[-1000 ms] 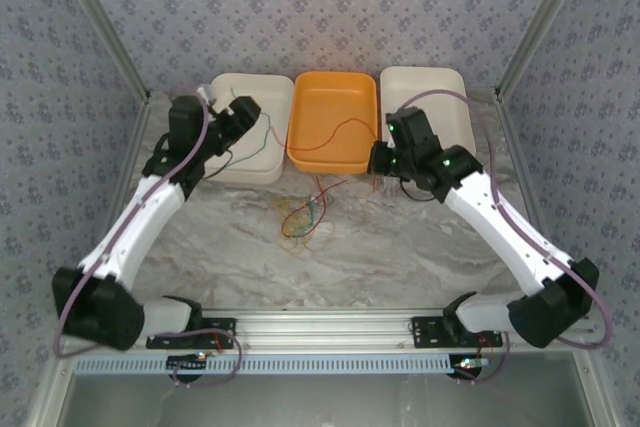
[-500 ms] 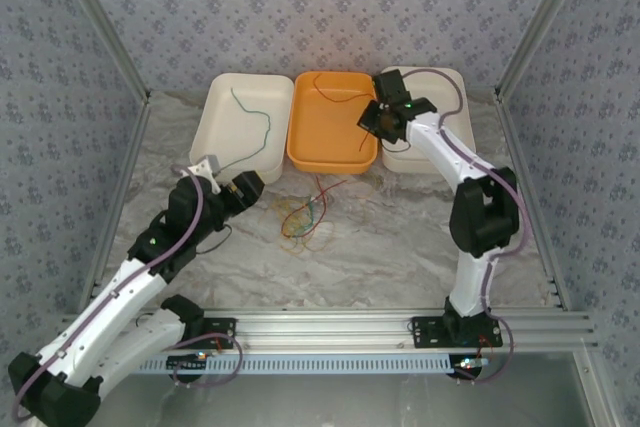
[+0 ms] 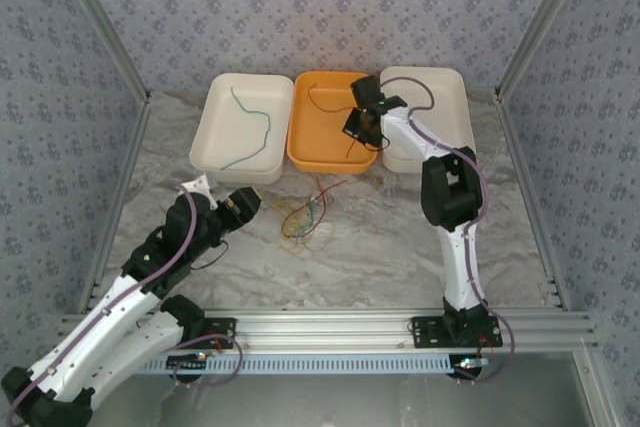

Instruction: Untangle the cables

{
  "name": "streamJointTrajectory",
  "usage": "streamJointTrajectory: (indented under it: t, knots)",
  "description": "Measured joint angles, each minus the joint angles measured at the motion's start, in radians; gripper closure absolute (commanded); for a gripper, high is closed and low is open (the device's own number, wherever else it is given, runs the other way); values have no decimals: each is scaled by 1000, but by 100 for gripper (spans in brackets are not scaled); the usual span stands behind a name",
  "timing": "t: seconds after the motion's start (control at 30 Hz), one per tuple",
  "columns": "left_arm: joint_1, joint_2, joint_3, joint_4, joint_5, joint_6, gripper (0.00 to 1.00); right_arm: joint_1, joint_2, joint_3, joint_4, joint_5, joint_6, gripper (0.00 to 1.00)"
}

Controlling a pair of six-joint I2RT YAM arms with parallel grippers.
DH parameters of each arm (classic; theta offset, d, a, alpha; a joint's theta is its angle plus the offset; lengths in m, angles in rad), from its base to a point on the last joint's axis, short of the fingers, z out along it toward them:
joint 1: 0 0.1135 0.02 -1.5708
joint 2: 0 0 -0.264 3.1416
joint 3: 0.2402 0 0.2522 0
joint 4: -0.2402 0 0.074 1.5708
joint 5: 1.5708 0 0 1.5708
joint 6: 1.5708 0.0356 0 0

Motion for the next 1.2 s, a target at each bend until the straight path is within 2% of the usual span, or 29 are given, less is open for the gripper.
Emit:
streamJointTrajectory:
  t: [0.07, 0.13, 0.2, 0.3, 0.4, 0.57, 0.67, 0.8, 0.93, 1.07, 1.13, 1.2]
  knots:
    - [-4, -5, -10, -7, 0, -8, 27, 3, 2, 1, -14, 9, -16, 47]
    - [-5, 0, -23, -17, 0, -19, 29, 13, -4, 1, -22, 29, -38, 40]
    - [-5, 18, -35, -23, 1, -34, 29, 29, -19, 0, -27, 51, -60, 37]
    - [-5, 78, -51, -23, 16, -45, 31, 65, -87, -16, -29, 85, -95, 39]
    - [-20, 171, -56, -22, 27, -45, 33, 106, -230, -79, -17, 127, -129, 49]
    - [-104, 325, -55, -9, 26, -40, 34, 203, -589, -373, 80, 187, -153, 56]
    - [-153, 403, -53, 0, 13, -38, 30, 278, -713, -560, 130, 210, -156, 57]
    - [-171, 506, -43, 33, 8, -32, 25, 378, -728, -800, 166, 208, -148, 56]
    - [-182, 606, -18, 91, 3, -32, 25, 427, -712, -936, 159, 200, -121, 46]
    - [-211, 694, 21, 129, -3, -28, 29, 397, -716, -967, 164, 217, -121, 38]
    - [-223, 736, 50, 130, -14, -20, 32, 362, -716, -967, 169, 227, -135, 38]
    - [-232, 764, 65, 142, -27, -14, 39, 323, -705, -964, 173, 226, -153, 40]
